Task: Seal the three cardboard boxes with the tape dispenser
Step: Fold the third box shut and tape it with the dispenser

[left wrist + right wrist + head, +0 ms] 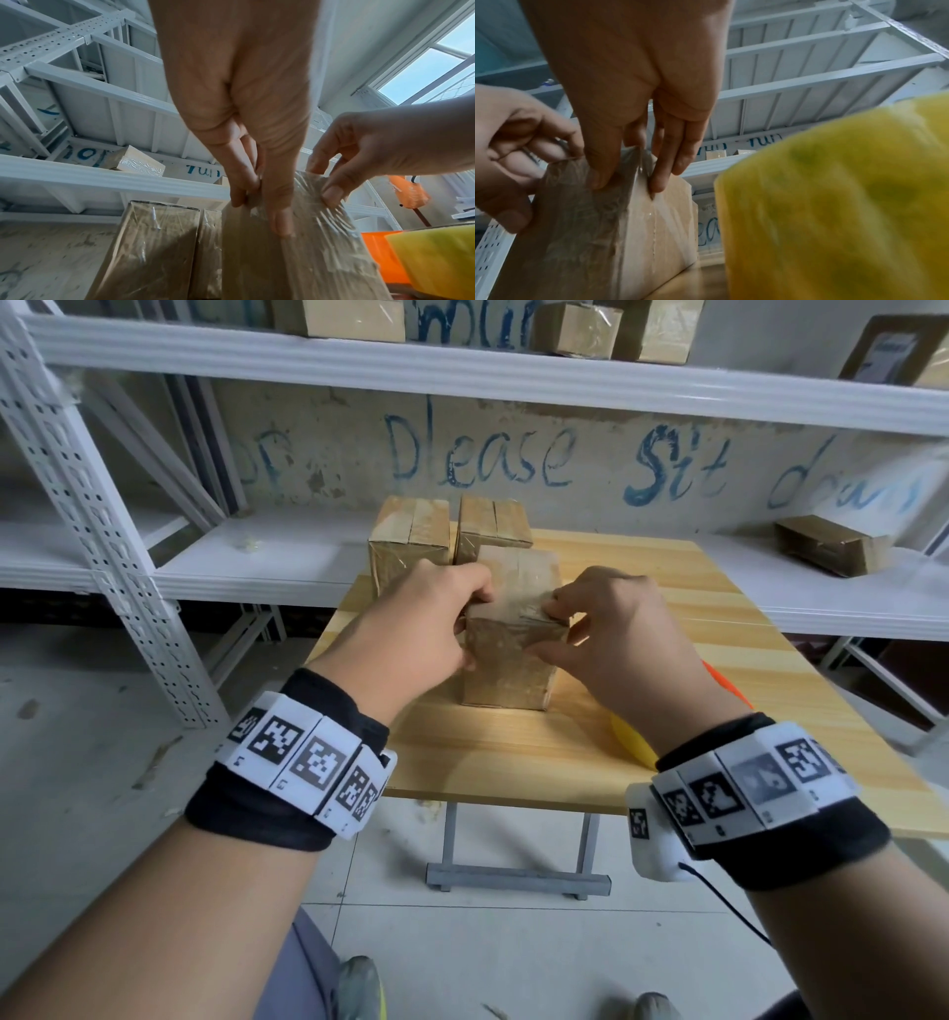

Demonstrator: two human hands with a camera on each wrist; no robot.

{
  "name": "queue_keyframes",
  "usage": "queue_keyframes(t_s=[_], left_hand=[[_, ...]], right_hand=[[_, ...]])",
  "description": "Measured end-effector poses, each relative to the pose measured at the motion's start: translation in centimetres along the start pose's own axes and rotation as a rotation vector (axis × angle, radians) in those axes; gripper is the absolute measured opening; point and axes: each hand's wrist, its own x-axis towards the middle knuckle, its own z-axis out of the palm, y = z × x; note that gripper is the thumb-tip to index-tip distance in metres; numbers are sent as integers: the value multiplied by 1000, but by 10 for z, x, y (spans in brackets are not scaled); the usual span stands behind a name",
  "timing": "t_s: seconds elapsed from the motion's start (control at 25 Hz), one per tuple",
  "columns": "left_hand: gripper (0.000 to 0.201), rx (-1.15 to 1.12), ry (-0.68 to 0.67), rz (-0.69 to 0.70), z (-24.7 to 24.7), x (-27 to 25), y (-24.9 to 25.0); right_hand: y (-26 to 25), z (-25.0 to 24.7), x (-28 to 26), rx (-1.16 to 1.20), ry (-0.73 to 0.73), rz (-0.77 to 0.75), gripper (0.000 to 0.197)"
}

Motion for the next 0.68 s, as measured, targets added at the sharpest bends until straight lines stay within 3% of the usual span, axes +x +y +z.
queue_keyframes(t_s=[0.12, 0.36, 0.48, 0.68], left_hand=[[59, -45, 15, -7, 2, 0, 0], [69, 12, -27, 2, 0, -1, 1], [56, 40, -6, 30, -1, 0, 2], [48, -11, 12, 9, 1, 0, 2]], right_hand=[[7, 3, 1, 24, 7, -8, 20], [7, 1, -1, -8, -42, -56, 24], [6, -7, -4, -54, -77, -110, 19], [7, -15, -7, 100, -88, -20, 30]])
